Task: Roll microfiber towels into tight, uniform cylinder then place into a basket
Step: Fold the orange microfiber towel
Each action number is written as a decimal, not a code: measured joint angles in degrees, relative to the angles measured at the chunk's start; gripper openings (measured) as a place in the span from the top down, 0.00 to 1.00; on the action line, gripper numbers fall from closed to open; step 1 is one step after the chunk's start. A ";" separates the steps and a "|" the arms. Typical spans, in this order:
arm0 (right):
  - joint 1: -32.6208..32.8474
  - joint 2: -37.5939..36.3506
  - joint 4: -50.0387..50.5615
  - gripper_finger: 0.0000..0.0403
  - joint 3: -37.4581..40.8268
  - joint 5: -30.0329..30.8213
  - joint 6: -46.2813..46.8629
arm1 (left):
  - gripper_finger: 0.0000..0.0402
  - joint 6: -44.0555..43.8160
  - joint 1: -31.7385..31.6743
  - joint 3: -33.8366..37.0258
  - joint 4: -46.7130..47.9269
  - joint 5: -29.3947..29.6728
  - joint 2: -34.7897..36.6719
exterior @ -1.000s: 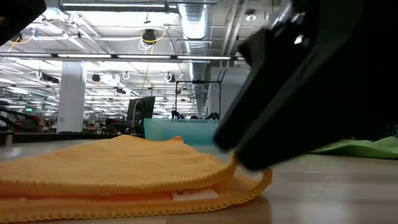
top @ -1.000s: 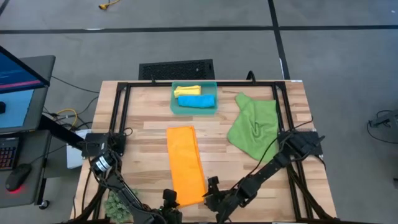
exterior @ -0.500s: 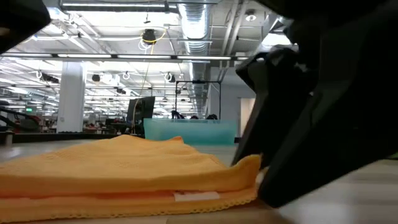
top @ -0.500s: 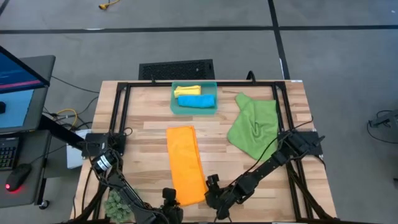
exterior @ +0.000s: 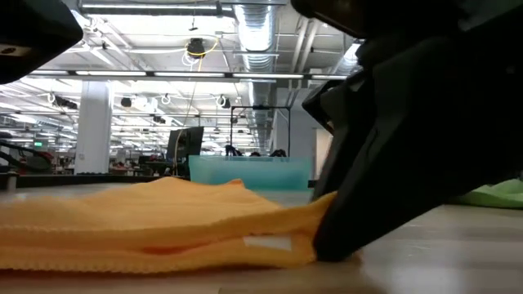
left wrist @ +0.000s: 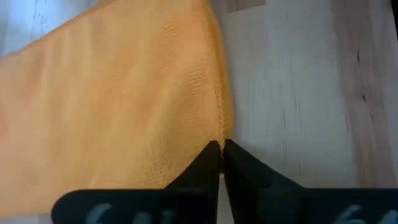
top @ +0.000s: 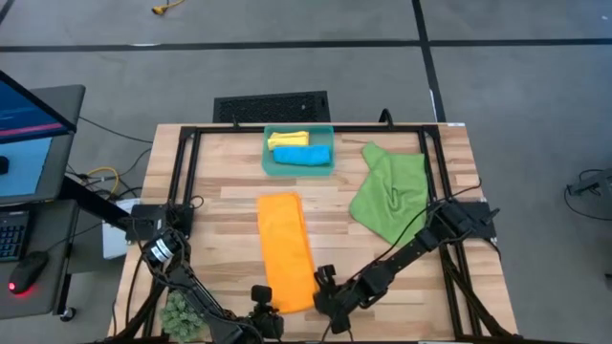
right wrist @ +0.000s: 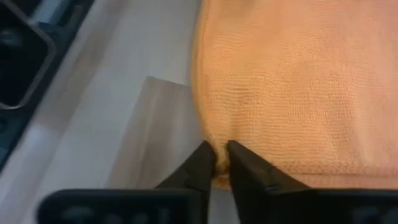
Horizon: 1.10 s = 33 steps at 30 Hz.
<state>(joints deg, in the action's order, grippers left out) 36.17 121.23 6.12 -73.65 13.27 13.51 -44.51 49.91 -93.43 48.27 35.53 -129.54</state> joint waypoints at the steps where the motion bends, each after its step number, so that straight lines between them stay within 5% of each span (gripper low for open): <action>1: 0.06 -0.03 0.00 0.85 0.00 -0.58 0.01 | 0.98 0.00 0.00 -0.14 0.12 0.00 -0.01; 5: 0.62 -0.13 -0.01 0.97 -0.02 -0.95 0.03 | 0.99 0.13 0.07 -1.13 0.46 -0.07 -0.20; 16: 4.20 -0.26 4.10 0.98 -4.90 -1.16 3.11 | 1.00 3.30 0.15 -9.43 2.97 -3.41 -0.20; 33: 10.80 -0.28 23.19 0.96 -19.71 9.04 3.63 | 1.00 3.23 1.60 -26.19 12.41 -3.43 0.04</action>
<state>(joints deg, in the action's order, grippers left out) 46.96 120.95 29.30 -93.36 22.31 17.14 -41.28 51.51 -119.62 60.69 32.10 -129.49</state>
